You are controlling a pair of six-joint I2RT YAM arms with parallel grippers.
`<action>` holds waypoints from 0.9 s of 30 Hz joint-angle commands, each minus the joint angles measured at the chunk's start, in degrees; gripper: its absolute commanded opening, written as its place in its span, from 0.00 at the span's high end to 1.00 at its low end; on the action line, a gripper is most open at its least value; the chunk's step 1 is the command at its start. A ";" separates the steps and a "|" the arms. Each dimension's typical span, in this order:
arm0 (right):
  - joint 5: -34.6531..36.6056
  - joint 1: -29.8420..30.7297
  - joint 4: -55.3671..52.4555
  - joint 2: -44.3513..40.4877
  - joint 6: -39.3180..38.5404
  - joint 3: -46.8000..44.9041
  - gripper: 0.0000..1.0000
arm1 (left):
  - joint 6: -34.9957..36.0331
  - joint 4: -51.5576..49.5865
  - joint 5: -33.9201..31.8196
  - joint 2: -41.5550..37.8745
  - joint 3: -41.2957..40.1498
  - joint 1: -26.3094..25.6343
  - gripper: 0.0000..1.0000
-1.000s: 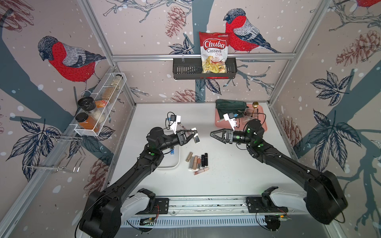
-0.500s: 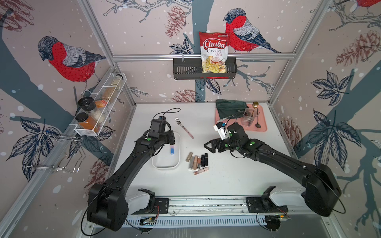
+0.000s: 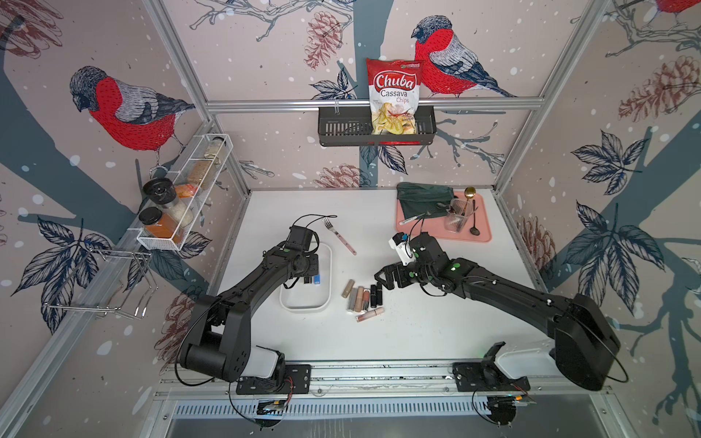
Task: Put the lipstick into the storage box
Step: Place the lipstick in the storage box.
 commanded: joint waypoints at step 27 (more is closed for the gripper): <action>-4.41 -5.18 10.48 -9.20 3.04 -12.05 0.00 | 1.28 1.78 1.89 3.77 -1.77 0.99 0.66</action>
